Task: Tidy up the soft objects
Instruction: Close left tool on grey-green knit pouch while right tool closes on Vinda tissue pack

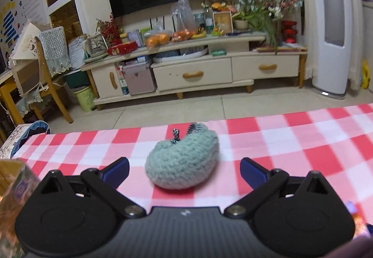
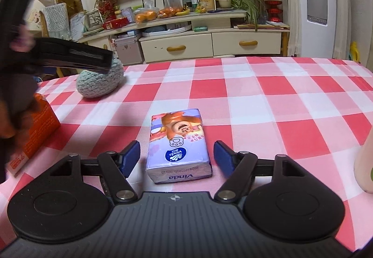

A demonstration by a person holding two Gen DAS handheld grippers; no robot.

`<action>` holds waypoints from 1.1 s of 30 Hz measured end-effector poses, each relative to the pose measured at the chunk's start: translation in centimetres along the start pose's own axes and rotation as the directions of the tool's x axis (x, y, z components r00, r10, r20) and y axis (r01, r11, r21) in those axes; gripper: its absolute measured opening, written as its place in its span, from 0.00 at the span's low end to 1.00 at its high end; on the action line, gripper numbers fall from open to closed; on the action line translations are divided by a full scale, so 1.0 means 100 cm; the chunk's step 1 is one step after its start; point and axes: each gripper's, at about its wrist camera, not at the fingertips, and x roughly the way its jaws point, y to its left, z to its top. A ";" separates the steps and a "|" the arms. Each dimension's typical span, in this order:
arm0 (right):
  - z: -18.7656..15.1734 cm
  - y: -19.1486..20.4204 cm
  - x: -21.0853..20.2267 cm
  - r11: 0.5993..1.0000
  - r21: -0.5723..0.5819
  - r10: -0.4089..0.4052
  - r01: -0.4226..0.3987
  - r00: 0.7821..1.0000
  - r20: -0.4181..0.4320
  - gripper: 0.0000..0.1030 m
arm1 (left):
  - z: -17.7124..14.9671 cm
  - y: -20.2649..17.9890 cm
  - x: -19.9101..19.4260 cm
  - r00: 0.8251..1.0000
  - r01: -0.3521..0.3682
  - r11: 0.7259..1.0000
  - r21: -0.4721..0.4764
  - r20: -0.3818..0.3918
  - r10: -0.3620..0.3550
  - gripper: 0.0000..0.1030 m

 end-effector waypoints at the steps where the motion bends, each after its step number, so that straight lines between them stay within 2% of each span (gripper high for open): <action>1: 0.000 0.000 0.000 1.000 0.001 0.001 -0.001 1.000 0.000 0.86 | 0.002 -0.001 0.007 1.000 0.005 1.000 -0.002 -0.014 -0.005 0.98; 9: 0.003 -0.001 0.003 1.000 0.004 -0.007 0.007 1.000 0.002 0.86 | 0.007 0.001 0.046 0.997 -0.025 0.999 -0.037 -0.080 0.022 0.96; 15: 0.004 0.002 0.006 1.000 -0.019 -0.013 0.013 1.000 -0.004 0.78 | 0.005 -0.001 0.060 0.993 -0.033 0.999 -0.038 -0.117 0.028 0.75; 17: 0.005 0.004 0.007 1.000 -0.027 -0.016 0.016 1.000 -0.005 0.72 | 0.006 -0.002 0.057 0.994 -0.031 0.999 -0.032 -0.106 0.028 0.70; 20: 0.005 0.004 0.007 0.999 -0.033 -0.025 0.024 1.000 -0.005 0.67 | 0.005 -0.005 0.050 0.994 -0.011 0.999 -0.031 -0.106 0.008 0.68; 33: 0.001 0.000 -0.001 0.999 -0.038 -0.035 0.035 0.999 -0.001 0.64 | -0.020 -0.032 0.001 0.991 0.084 0.995 0.054 -0.105 -0.078 0.68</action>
